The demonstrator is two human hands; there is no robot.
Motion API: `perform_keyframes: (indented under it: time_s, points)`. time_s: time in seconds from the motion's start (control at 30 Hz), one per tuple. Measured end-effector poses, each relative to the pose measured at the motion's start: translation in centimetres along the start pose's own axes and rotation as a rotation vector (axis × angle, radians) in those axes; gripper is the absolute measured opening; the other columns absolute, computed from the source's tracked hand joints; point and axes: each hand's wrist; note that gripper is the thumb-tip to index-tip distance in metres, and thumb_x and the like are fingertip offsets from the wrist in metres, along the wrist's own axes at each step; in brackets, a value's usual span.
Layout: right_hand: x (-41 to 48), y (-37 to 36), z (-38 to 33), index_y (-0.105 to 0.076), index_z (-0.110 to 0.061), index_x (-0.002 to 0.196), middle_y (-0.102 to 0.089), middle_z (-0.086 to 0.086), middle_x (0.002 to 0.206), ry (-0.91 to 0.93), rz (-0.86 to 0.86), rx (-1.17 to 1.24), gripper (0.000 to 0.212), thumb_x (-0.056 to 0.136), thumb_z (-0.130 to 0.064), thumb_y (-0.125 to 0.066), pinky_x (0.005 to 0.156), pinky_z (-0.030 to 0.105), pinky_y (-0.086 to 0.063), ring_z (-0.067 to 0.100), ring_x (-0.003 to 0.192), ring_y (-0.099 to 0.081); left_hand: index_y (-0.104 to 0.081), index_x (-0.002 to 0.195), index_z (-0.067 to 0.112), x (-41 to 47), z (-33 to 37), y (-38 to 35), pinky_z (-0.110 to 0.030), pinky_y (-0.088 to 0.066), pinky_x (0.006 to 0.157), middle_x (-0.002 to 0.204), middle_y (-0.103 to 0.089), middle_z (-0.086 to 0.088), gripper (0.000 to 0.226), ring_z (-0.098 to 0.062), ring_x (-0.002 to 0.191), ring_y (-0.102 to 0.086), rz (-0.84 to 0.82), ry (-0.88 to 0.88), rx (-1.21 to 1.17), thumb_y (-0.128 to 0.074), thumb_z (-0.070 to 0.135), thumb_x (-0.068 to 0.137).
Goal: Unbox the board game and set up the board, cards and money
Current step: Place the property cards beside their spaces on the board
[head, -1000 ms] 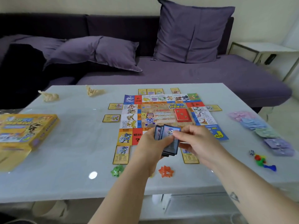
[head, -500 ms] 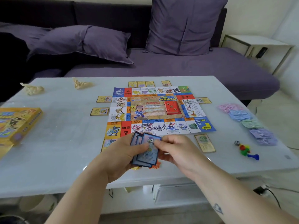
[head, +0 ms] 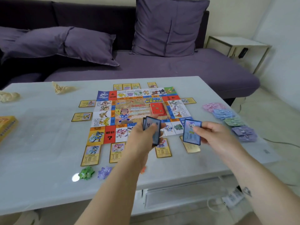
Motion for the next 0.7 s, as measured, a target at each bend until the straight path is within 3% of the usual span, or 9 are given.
perform_keyframes:
  time_s: [0.07,0.17,0.33,0.43,0.5,0.6,0.7]
  points:
    - [0.7,0.7,0.6,-0.068,-0.018,0.082,-0.069,-0.005,0.074,0.044,-0.033,-0.126,0.011,0.086,-0.008,-0.067,0.052,0.006,-0.043,-0.009,0.053,-0.059,-0.056,0.110,0.025,0.4,0.1,0.3,-0.027,-0.051,0.067,0.081,-0.062,0.007,0.019,-0.008,0.068,-0.054,0.021,-0.171,0.434,-0.040,0.018,0.101]
    - [1.6,-0.1,1.5,-0.066,-0.021,0.086,-0.070,-0.003,0.079,0.056,-0.093,-0.313,0.008,0.083,-0.017,-0.072,0.056,0.014,-0.045,0.002,0.065,-0.064,-0.046,0.127,0.037,0.3,-0.7,-0.3,-0.020,-0.038,0.050,0.089,-0.056,-0.002,0.033,-0.008,0.057,-0.046,-0.062,-0.319,0.879,-0.030,0.021,0.103]
    - [2.6,-1.8,2.4,-0.062,-0.022,0.114,-0.054,-0.012,0.062,0.135,-0.091,-0.578,0.035,0.082,-0.030,-0.072,0.062,0.025,-0.043,0.008,0.065,-0.053,-0.042,0.135,0.031,0.1,-2.5,-0.8,-0.033,-0.048,0.083,0.130,-0.042,0.001,0.037,-0.021,0.108,-0.053,-0.098,-0.333,1.427,-0.033,0.019,0.100]
    - [2.6,-2.3,3.0,-0.059,-0.029,0.117,-0.052,-0.014,0.062,0.161,-0.044,-0.747,0.037,0.083,-0.041,-0.067,0.076,0.029,-0.039,0.011,0.078,-0.056,-0.042,0.136,0.031,-0.3,-3.2,-0.7,-0.035,-0.045,0.093,0.141,-0.038,0.010,0.042,-0.021,0.120,-0.048,-0.169,-0.295,1.597,-0.036,0.016,0.097]
    - [2.3,-2.4,3.1,-0.056,-0.032,0.119,-0.061,-0.013,0.077,0.196,-0.010,-0.861,0.038,0.084,-0.046,-0.063,0.084,0.031,-0.034,0.013,0.095,-0.058,-0.040,0.137,0.032,-0.5,-3.2,-0.9,-0.034,-0.043,0.090,0.143,-0.038,0.012,0.044,-0.022,0.121,-0.047,-0.187,-0.283,1.668,-0.036,0.016,0.096]
    - [2.0,-2.7,3.2,-0.056,-0.033,0.120,-0.067,-0.008,0.098,0.264,0.036,-0.947,0.042,0.084,-0.053,-0.060,0.081,0.031,-0.028,0.013,0.103,-0.055,-0.041,0.137,0.033,-0.6,-3.3,-1.0,-0.034,-0.043,0.090,0.144,-0.036,0.012,0.044,-0.023,0.122,-0.046,-0.206,-0.260,1.728,-0.036,0.017,0.096]
    - [1.6,-3.0,3.0,-0.058,-0.032,0.117,-0.067,-0.009,0.097,0.307,0.065,-0.985,0.040,0.084,-0.055,-0.059,0.078,0.030,-0.024,0.012,0.101,-0.054,-0.041,0.138,0.033,-0.7,-3.4,-0.9,-0.035,-0.043,0.091,0.144,-0.037,0.012,0.044,-0.023,0.122,-0.046,-0.197,-0.256,1.725,-0.036,0.018,0.096]
Point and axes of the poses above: each hand's wrist, its own x-axis towards the middle knuckle, its own y-axis out of the back of the hand, z = x × y
